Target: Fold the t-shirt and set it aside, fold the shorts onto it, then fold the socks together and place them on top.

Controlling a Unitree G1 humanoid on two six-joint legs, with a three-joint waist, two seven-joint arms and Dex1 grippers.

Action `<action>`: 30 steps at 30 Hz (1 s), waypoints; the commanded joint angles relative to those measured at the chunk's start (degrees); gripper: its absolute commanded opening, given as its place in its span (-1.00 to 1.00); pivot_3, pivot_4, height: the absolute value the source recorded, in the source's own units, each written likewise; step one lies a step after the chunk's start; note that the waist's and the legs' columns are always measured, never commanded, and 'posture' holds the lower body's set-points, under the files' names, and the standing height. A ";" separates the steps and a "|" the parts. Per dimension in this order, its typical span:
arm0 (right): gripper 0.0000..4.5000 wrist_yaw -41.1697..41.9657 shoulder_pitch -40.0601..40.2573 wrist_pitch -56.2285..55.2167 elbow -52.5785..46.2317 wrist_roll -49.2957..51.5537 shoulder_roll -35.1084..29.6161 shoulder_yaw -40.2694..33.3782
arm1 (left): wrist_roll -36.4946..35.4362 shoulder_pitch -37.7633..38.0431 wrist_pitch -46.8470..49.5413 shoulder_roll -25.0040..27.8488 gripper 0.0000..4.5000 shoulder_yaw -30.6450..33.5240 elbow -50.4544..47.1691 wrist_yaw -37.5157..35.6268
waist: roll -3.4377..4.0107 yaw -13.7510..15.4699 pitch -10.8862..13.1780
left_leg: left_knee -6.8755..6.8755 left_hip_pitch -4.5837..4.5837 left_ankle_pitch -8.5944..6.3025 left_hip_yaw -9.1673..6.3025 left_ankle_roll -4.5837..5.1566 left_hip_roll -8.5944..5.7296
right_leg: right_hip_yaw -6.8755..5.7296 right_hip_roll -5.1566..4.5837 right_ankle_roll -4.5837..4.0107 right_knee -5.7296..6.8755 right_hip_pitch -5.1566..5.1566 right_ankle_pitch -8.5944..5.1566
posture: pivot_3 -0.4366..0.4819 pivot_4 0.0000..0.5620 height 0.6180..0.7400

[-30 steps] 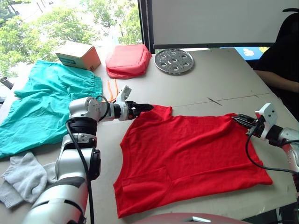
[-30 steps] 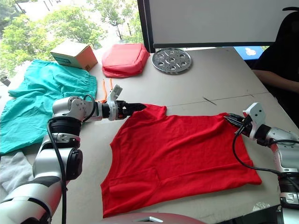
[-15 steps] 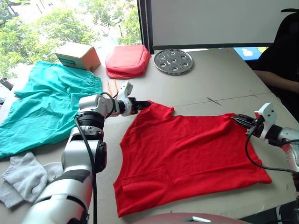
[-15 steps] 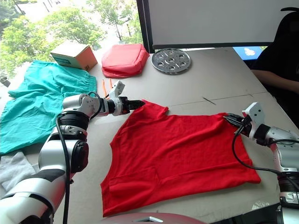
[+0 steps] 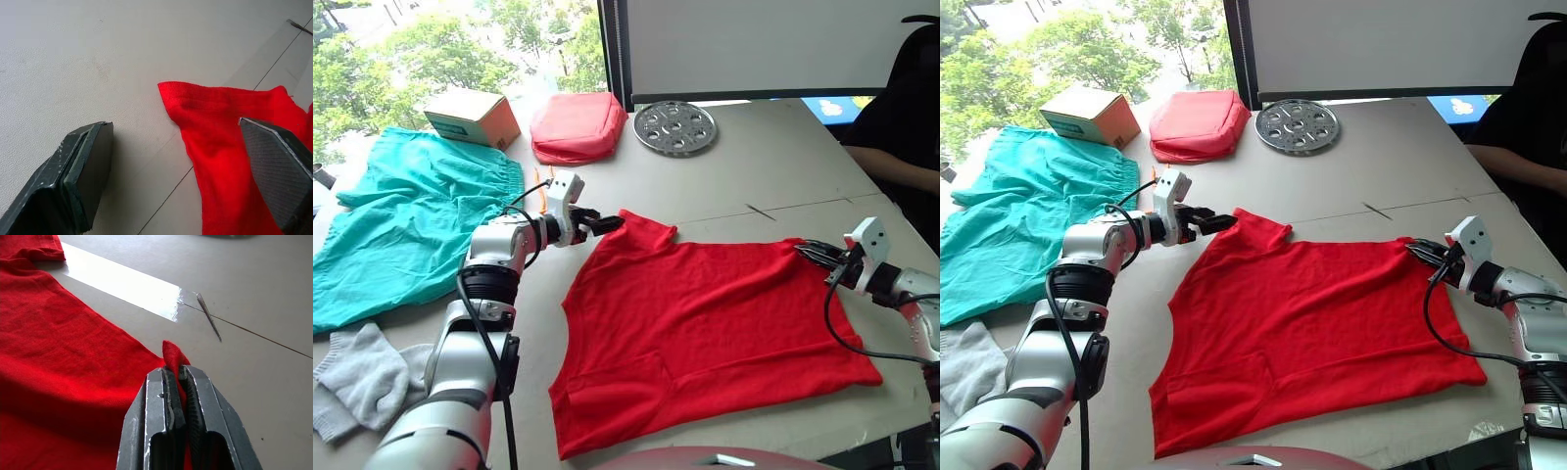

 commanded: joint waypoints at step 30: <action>-1.00 -0.63 0.64 0.56 -2.96 0.87 -0.89 -1.79 | 13.16 -0.36 -12.78 -12.24 0.42 -6.71 1.87 13.63 | 0.01 0.99 0.00 | 0.15 -0.01 0.03 -0.17 0.14 -0.48 | -0.33 -0.26 0.06 0.02 0.18 -0.01 | -0.05 -0.47 1.00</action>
